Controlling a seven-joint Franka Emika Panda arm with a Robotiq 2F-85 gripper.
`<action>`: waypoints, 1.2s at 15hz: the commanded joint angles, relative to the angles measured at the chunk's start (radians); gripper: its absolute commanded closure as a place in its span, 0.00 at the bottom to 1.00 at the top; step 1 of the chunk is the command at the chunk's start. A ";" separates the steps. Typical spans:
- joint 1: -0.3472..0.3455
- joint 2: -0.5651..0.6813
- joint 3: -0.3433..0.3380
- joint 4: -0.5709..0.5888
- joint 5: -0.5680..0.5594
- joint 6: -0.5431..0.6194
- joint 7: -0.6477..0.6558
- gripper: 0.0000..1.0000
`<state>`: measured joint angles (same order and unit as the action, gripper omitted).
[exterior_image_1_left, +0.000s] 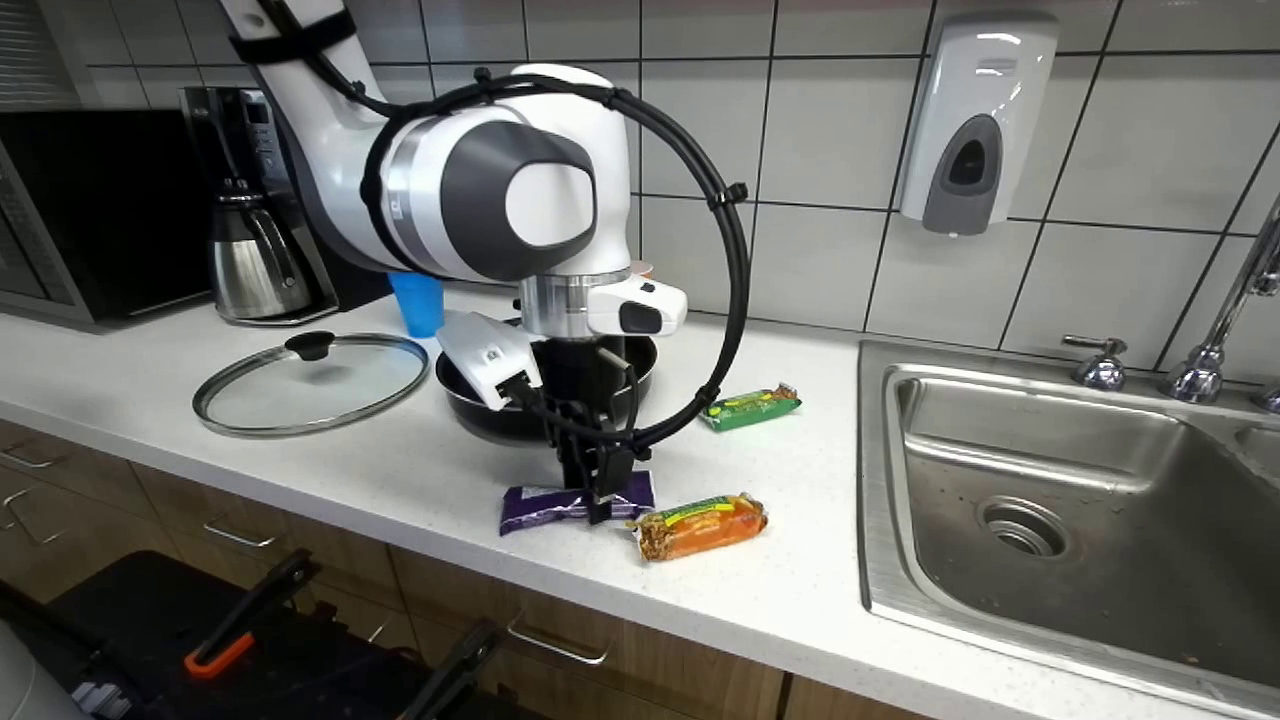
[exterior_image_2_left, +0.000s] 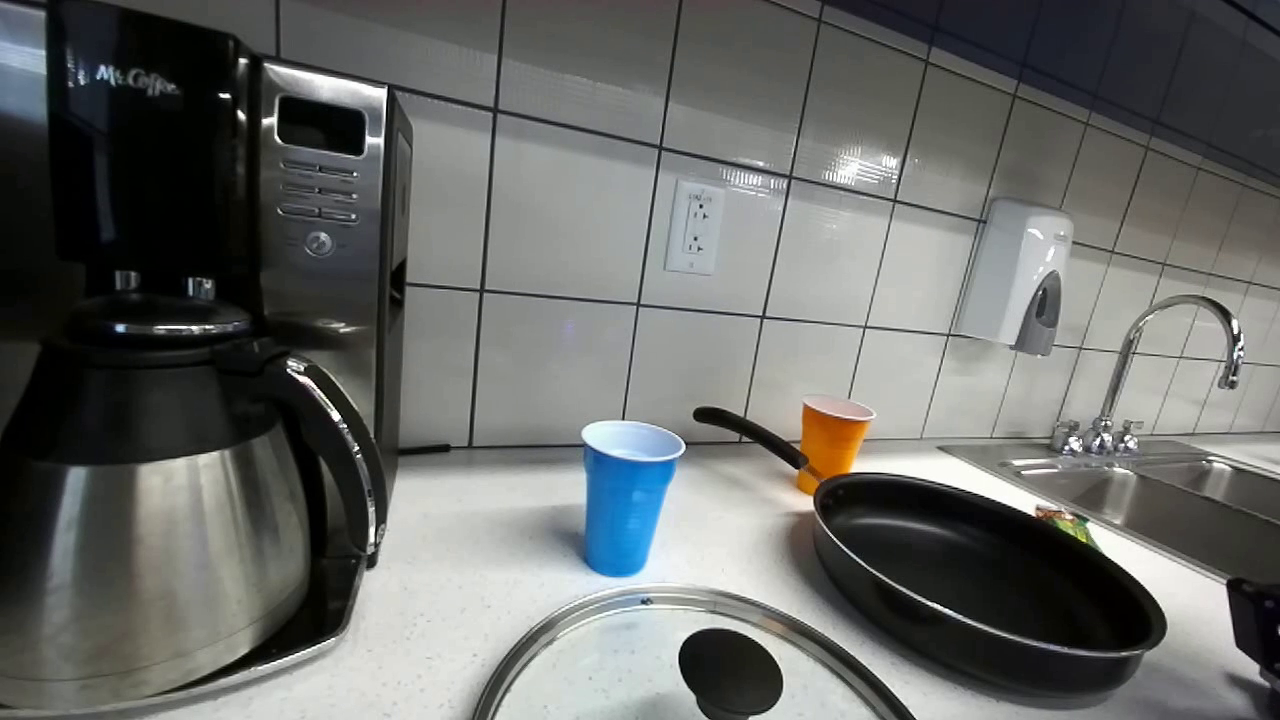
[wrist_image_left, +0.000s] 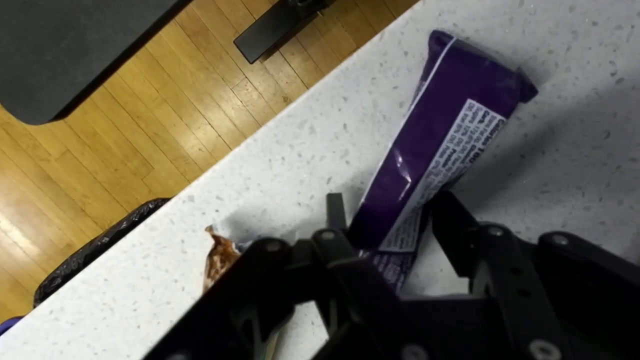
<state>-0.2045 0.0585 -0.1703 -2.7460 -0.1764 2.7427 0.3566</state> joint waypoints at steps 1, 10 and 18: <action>0.019 0.017 -0.019 0.009 -0.002 0.016 0.003 0.80; 0.018 -0.065 -0.020 -0.009 0.012 -0.032 -0.027 0.96; 0.020 -0.147 0.000 0.026 0.097 -0.090 -0.123 0.96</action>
<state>-0.1960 -0.0312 -0.1785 -2.7380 -0.1241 2.7126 0.2845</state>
